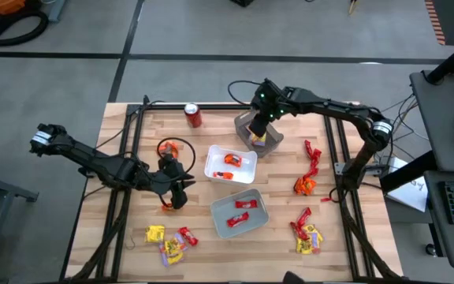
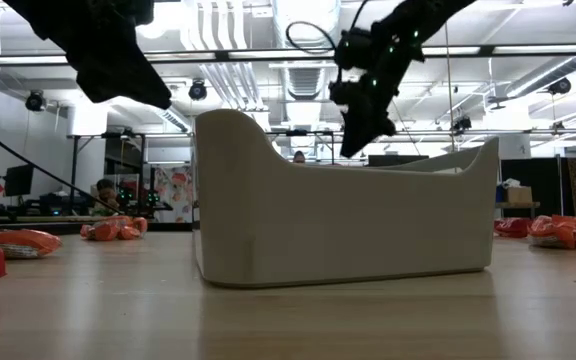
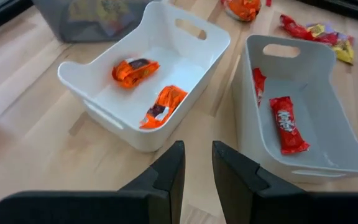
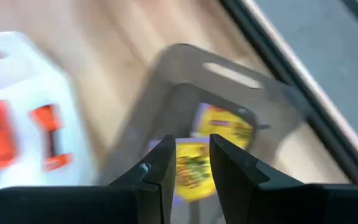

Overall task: Sort candy
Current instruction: Put the orange chocolate pack into the white bin

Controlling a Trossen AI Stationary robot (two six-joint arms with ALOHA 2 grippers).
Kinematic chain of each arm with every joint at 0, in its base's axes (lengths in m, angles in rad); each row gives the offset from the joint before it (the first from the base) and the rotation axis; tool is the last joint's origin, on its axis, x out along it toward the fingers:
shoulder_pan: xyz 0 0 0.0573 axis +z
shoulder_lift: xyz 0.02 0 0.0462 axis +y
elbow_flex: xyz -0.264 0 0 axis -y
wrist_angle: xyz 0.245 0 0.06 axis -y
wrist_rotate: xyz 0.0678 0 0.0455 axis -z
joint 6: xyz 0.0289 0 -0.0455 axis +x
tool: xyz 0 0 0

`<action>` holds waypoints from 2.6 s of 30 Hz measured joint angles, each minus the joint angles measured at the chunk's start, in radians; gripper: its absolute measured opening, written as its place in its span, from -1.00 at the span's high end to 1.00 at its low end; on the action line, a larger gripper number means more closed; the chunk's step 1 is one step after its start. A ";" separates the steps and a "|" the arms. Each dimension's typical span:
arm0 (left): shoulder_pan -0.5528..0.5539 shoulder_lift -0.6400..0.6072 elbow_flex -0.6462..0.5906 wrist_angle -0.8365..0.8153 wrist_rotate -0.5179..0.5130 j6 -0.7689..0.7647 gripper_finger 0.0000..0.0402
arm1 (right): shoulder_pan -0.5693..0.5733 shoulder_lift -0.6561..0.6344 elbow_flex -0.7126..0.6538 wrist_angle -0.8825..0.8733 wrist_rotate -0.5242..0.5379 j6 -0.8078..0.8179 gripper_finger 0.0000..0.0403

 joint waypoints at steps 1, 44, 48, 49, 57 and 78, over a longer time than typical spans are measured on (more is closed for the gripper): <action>0.000 0.000 0.000 -0.010 0.000 -0.017 0.67 | 0.014 -0.011 0.000 -0.006 -0.013 -0.001 0.55; 0.365 0.481 0.000 -0.430 -0.041 -0.399 0.06 | 0.473 -0.121 -0.019 -0.057 0.031 0.110 0.55; 0.365 0.506 0.001 -0.424 -0.046 -0.400 0.21 | 0.480 -0.121 -0.019 -0.057 0.031 0.113 0.55; 0.365 0.509 0.002 -0.423 -0.046 -0.400 0.26 | 0.483 -0.121 -0.019 -0.058 0.031 0.117 0.55; 0.367 0.487 -0.001 -0.433 -0.046 -0.395 0.94 | 0.505 -0.121 -0.022 -0.058 0.031 0.123 0.55; 0.153 0.004 -0.001 0.017 -0.027 0.171 1.00 | 0.536 -0.121 -0.168 0.100 0.030 0.073 0.55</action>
